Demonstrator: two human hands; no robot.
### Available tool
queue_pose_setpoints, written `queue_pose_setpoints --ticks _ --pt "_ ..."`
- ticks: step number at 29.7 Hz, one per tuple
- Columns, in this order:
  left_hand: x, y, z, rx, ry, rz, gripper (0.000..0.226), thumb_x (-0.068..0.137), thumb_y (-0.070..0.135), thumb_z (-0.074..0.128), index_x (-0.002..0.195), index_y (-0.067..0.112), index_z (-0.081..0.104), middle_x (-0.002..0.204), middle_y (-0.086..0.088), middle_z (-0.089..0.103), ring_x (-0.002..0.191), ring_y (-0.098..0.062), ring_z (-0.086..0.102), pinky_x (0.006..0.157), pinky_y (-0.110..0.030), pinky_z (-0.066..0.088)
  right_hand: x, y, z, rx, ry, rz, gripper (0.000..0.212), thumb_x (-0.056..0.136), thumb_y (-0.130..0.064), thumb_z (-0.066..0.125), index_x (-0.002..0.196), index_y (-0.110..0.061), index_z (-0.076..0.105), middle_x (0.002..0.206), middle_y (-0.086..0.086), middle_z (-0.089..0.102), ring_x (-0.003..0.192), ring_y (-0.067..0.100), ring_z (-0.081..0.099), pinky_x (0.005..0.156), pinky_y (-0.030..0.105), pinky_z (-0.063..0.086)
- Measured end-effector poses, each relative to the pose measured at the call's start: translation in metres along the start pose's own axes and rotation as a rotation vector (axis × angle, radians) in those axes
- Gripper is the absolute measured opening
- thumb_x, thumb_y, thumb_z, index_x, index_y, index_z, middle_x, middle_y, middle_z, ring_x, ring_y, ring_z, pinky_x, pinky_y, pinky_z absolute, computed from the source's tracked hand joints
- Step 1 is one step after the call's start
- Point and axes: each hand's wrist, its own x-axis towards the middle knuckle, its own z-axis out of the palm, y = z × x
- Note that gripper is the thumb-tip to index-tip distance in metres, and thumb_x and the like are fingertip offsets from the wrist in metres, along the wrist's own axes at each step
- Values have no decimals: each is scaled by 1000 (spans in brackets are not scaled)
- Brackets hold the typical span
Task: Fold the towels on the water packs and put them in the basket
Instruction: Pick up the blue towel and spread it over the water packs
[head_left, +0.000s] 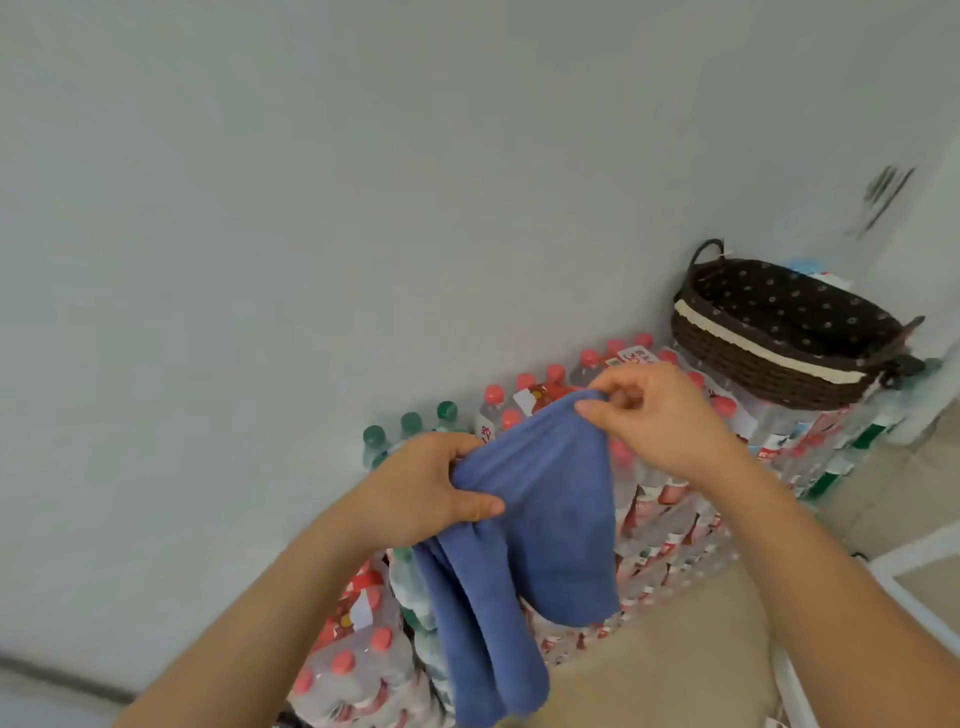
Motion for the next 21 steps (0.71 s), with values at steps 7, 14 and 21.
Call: queue_pose_setpoints --ticks 7,14,21 --pt "74 -66 -32 200 160 -130 18 74 25 72 71 26 54 59 7 58 55 -6 50 58 -29 42 104 114 -24 442 567 561 17 94 -11 56 101 4 63 65 9 66 44 10 62 43 22 44" --pt "104 -103 -22 358 302 -292 21 67 11 49 77 29 51 64 5 60 62 -23 55 57 -31 41 172 176 -31 360 860 533 19 95 -20 52 100 -7 65 91 10 72 77 20 71 71 38 60" --pt "103 -136 -25 -464 532 -794 10 73 9 68 77 12 60 65 -8 62 64 -23 56 58 -30 43 208 215 -9 -197 119 533 65 91 -26 55 146 -7 27 143 25 41 124 42 46 97 46 40"
